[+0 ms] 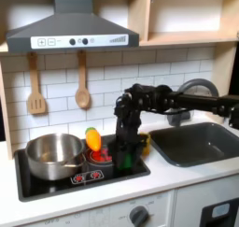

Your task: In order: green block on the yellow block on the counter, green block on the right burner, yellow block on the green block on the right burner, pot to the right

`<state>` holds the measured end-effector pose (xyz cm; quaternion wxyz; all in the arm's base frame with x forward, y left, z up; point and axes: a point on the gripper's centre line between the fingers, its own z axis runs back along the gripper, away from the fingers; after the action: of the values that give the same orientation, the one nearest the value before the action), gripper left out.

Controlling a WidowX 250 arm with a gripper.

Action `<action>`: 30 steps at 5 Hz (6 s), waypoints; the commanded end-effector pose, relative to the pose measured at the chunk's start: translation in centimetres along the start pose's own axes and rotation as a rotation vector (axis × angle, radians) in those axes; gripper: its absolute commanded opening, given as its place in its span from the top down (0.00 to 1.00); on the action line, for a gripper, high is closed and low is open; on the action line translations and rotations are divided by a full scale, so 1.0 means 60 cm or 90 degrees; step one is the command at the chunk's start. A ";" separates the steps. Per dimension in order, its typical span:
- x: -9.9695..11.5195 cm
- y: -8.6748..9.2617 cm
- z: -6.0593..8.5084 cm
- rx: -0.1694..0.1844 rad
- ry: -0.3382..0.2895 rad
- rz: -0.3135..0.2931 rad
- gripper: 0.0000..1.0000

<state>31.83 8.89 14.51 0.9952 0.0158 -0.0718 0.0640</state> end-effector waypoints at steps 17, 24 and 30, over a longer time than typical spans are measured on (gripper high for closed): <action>0.076 -0.135 0.046 -0.068 -0.023 -0.091 0.00; 0.069 -0.128 0.006 -0.040 0.008 -0.091 0.00; 0.078 -0.132 0.007 -0.036 0.016 -0.075 0.00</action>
<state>37.43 1.70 15.51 0.9981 -0.0104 -0.0612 0.0063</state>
